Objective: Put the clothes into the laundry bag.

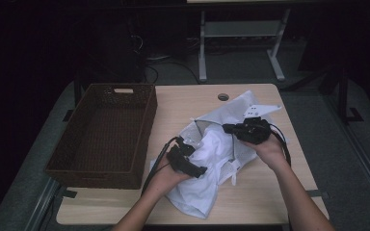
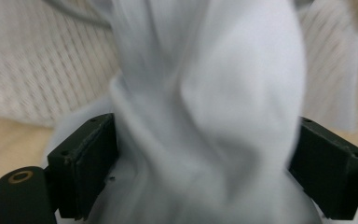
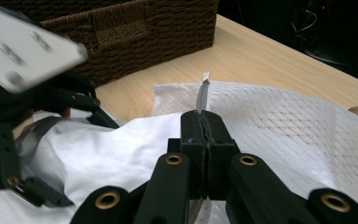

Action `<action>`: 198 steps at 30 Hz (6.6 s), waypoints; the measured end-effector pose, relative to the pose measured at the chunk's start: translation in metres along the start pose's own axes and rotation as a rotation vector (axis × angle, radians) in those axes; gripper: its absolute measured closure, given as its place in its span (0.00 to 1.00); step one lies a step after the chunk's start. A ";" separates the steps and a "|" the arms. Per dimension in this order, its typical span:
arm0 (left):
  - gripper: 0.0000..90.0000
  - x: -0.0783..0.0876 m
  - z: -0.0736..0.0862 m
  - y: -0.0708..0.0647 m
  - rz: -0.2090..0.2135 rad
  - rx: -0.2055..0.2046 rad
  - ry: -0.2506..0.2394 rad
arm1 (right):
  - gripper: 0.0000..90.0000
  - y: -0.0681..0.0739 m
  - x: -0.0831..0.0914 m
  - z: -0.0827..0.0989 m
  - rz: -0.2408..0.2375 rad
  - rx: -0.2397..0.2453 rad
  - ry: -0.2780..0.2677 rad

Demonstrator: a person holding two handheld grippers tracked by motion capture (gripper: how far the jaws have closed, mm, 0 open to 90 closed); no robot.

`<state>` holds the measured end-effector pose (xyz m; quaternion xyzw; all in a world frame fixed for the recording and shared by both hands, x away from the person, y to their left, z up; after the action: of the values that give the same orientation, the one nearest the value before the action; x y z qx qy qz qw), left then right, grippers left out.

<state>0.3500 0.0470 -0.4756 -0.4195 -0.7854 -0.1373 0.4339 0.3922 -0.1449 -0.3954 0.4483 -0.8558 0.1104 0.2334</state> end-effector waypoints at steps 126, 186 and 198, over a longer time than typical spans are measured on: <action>0.98 0.023 0.019 0.037 0.077 0.086 -0.071 | 1.00 0.154 -0.054 0.072 -0.280 0.124 0.303; 0.98 0.005 0.018 0.010 0.115 -0.007 -0.008 | 0.92 0.084 -0.044 0.094 -0.092 0.071 0.362; 0.98 0.004 0.017 0.004 0.127 -0.033 0.007 | 0.92 0.058 -0.046 0.064 -0.008 -0.051 0.190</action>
<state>0.3422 0.0611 -0.4833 -0.4753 -0.7532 -0.1238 0.4375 0.3482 -0.1046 -0.4728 0.4330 -0.8305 0.1298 0.3253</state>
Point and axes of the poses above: each handheld gripper's, and its own axes: x roughly backward along the jaws, z roughly out of its underside, y roughly to its left, the point moved 5 cm from there along -x, roughly forward along the jaws, and after that the axes turned 3 degrees about x, right-handed, at the moved point
